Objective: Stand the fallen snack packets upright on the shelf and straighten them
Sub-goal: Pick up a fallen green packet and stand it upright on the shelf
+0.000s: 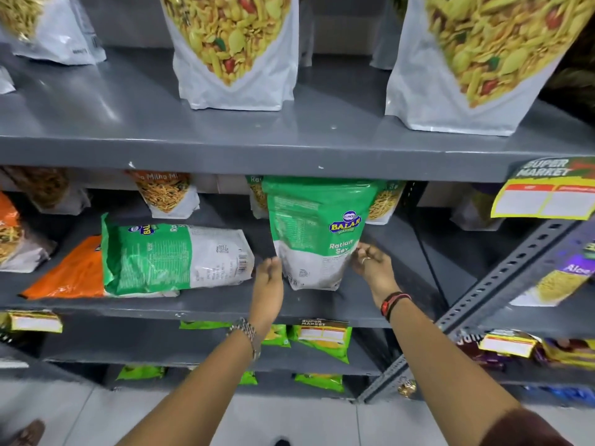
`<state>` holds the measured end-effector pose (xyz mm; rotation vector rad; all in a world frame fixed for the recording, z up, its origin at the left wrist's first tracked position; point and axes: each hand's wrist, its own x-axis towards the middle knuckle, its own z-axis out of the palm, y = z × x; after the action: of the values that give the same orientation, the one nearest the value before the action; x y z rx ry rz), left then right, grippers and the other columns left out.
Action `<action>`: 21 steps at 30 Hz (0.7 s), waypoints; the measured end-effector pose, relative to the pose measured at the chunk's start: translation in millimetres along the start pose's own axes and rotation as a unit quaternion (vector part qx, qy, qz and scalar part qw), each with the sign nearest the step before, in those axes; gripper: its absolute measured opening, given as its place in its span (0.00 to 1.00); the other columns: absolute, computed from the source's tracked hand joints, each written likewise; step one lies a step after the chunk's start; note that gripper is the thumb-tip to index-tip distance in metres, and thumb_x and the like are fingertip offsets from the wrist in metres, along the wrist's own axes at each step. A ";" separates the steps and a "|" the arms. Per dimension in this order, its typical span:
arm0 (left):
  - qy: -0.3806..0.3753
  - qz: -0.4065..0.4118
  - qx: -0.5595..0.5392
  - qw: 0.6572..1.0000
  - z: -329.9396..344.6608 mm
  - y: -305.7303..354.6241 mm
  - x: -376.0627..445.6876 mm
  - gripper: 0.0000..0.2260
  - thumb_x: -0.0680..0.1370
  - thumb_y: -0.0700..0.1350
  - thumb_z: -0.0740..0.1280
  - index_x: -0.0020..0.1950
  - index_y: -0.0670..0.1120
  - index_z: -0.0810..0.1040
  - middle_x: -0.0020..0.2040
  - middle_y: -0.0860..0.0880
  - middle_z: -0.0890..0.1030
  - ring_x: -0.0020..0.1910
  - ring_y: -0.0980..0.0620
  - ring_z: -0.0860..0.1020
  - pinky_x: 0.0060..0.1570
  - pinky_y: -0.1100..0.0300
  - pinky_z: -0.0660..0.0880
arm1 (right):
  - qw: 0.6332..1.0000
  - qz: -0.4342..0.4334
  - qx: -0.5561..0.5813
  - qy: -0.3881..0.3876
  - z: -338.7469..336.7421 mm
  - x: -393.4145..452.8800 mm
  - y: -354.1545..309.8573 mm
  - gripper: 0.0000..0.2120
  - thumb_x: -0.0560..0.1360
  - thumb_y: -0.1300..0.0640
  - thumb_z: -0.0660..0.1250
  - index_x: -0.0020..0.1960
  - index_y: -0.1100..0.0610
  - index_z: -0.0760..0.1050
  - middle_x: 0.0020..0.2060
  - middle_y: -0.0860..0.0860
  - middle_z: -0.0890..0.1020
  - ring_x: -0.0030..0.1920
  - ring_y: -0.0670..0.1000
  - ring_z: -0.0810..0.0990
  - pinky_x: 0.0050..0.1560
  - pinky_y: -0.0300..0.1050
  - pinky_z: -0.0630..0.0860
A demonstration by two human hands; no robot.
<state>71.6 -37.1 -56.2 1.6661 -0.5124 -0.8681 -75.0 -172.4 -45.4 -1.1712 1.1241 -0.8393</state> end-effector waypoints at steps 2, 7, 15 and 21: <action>-0.050 -0.025 0.024 0.998 6.9 -12.5 -12.7 0.30 0.77 0.62 0.53 0.74 0.46 0.59 0.76 0.46 0.62 0.74 0.47 0.62 0.73 0.45 0.60 | 1.000 -0.008 -0.016 -0.003 -3.9 -9.0 -2.0 0.11 0.79 0.63 0.54 0.49 0.58 0.76 0.48 0.54 0.78 0.47 0.51 0.76 0.46 0.42 0.77; -0.124 -0.048 -0.006 0.991 23.2 -2.6 0.0 0.27 0.78 0.60 0.53 0.73 0.48 0.61 0.73 0.52 0.65 0.71 0.50 0.66 0.73 0.47 0.61 | 0.997 0.004 -0.047 -0.059 -16.7 -42.2 7.5 0.13 0.79 0.63 0.55 0.40 0.54 0.74 0.44 0.55 0.80 0.43 0.52 0.80 0.32 0.28 0.76; -0.076 -0.091 0.029 0.993 49.4 25.7 37.1 0.27 0.79 0.59 0.51 0.67 0.43 0.71 0.68 0.45 0.73 0.67 0.45 0.71 0.64 0.55 0.66 | 0.970 -0.003 -0.092 -0.224 1.1 -69.5 13.6 0.12 0.80 0.54 0.52 0.58 0.51 0.72 0.51 0.45 0.79 0.53 0.42 0.78 0.53 0.40 0.74; 0.045 0.043 -0.004 0.998 42.4 4.3 -10.7 0.18 0.81 0.48 0.54 0.68 0.42 0.68 0.69 0.45 0.72 0.66 0.50 0.70 0.60 0.68 0.62 | 0.997 -0.020 -0.069 -0.023 -26.2 -45.5 1.1 0.12 0.79 0.54 0.54 0.52 0.53 0.75 0.52 0.55 0.82 0.53 0.54 0.79 0.45 0.44 0.75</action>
<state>32.8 -57.5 -53.2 1.6550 -0.5143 -0.7277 -112.2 -136.4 -36.5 -1.3247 1.1381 -0.7699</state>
